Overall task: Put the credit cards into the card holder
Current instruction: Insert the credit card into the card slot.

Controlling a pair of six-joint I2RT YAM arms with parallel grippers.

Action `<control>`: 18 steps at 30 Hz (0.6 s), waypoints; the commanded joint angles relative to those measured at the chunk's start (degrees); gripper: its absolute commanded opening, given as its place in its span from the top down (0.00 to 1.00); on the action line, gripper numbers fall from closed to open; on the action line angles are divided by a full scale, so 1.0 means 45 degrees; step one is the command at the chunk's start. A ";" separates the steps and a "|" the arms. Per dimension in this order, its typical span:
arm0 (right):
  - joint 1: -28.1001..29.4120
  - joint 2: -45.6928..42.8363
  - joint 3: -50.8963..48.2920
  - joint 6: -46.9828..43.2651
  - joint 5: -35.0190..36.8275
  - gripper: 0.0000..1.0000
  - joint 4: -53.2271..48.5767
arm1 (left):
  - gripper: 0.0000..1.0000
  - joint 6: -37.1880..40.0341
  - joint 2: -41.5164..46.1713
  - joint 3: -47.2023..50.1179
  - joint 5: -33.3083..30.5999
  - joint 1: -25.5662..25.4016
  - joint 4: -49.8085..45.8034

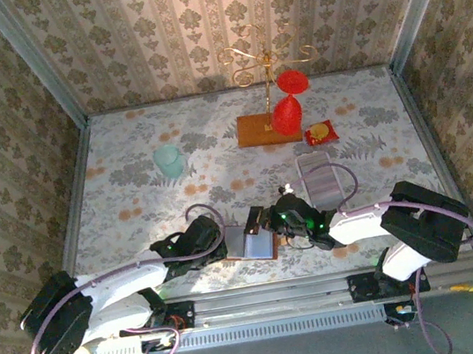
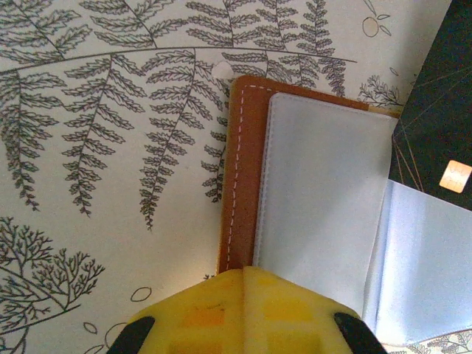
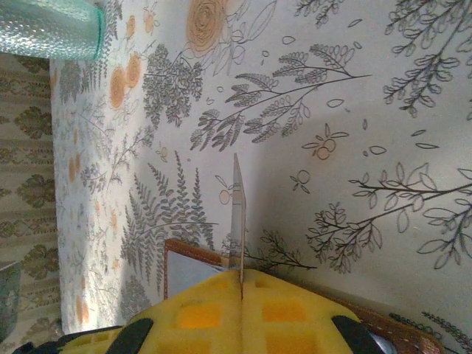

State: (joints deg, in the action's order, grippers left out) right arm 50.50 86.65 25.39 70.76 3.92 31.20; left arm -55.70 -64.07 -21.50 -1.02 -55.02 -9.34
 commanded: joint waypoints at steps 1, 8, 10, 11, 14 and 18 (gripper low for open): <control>-0.0031 0.0217 -0.0054 0.0153 -0.0088 1.00 0.0552 | 1.00 0.0054 -0.0166 -0.0052 -0.0023 -0.0012 -0.0013; 0.0044 0.0571 -0.0073 0.0268 -0.0428 1.00 0.0879 | 1.00 0.0044 -0.0327 -0.0057 -0.0101 -0.0011 -0.0014; 0.0095 0.0664 -0.0113 0.0395 -0.0602 1.00 0.1131 | 1.00 0.0053 -0.0385 -0.0067 -0.0106 -0.0007 -0.0013; 0.0130 0.0688 -0.0136 0.0441 -0.0655 1.00 0.1205 | 1.00 0.0044 -0.0419 -0.0067 -0.0118 -0.0017 -0.0013; 0.0279 0.0600 -0.0287 0.0561 -0.0722 1.00 0.1328 | 1.00 0.0053 -0.0487 -0.0086 -0.0140 -0.0011 -0.0032; 0.0495 0.0226 -0.0473 0.0603 -0.0696 1.00 0.1033 | 1.00 0.0075 -0.0564 -0.0107 -0.0218 -0.0004 -0.0090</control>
State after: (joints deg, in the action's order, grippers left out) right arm 51.96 88.92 24.56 72.69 1.06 36.05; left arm -55.70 -65.43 -21.52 -1.10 -55.02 -8.45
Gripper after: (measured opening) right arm 0.039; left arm 0.047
